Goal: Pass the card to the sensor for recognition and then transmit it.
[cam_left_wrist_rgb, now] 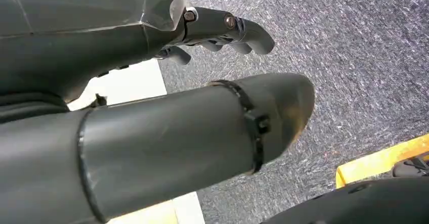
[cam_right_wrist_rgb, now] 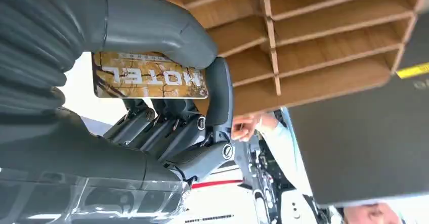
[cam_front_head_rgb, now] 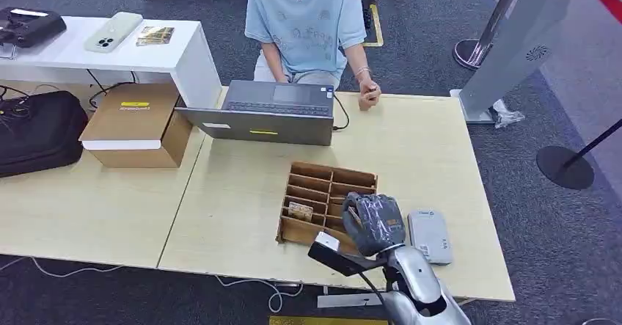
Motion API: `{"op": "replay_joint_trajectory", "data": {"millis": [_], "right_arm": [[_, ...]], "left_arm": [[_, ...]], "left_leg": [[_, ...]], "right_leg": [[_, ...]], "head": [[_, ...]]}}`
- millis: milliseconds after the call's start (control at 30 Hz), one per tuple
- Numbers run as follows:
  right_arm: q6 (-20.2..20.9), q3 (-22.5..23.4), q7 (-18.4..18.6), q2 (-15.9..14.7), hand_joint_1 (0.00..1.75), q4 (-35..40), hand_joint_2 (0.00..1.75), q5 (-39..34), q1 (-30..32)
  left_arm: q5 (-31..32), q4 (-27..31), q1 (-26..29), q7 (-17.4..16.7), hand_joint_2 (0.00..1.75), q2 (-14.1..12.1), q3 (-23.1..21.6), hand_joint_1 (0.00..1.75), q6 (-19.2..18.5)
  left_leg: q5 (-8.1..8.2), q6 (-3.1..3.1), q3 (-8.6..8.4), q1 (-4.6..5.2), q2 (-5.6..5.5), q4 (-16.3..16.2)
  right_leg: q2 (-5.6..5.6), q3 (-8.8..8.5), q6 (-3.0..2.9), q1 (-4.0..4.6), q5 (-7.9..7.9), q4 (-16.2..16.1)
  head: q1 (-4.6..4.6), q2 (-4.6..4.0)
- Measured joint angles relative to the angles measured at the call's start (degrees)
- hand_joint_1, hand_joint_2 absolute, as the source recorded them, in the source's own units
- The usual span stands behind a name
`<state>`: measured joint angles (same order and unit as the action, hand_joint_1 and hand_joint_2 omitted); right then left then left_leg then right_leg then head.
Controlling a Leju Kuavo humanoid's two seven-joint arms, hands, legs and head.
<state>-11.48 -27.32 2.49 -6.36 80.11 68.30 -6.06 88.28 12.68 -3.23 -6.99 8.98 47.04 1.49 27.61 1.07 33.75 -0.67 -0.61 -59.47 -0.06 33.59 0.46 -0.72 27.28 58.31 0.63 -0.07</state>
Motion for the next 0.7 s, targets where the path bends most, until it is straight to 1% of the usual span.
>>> {"op": "replay_joint_trajectory", "data": {"millis": [400,700], "right_arm": [[-1.75,0.0,-0.87,0.0,1.75,3.87,1.75,0.02,0.05],[-1.88,-0.37,-1.4,0.02,1.75,5.88,1.75,-0.48,0.03]], "left_arm": [[0.0,0.0,0.01,0.57,0.0,-0.02,0.0,0.0,0.0],[0.0,0.0,0.01,0.7,0.0,-0.02,0.0,0.0,0.0]], "left_leg": [[0.0,0.0,0.0,0.0,0.0,0.0],[0.0,0.0,0.0,0.0,0.0,0.0]], "right_leg": [[0.0,0.0,0.0,0.0,0.0,0.0],[0.0,0.0,0.0,0.0,0.0,0.0]], "head": [[0.0,0.0],[0.0,0.0]]}}
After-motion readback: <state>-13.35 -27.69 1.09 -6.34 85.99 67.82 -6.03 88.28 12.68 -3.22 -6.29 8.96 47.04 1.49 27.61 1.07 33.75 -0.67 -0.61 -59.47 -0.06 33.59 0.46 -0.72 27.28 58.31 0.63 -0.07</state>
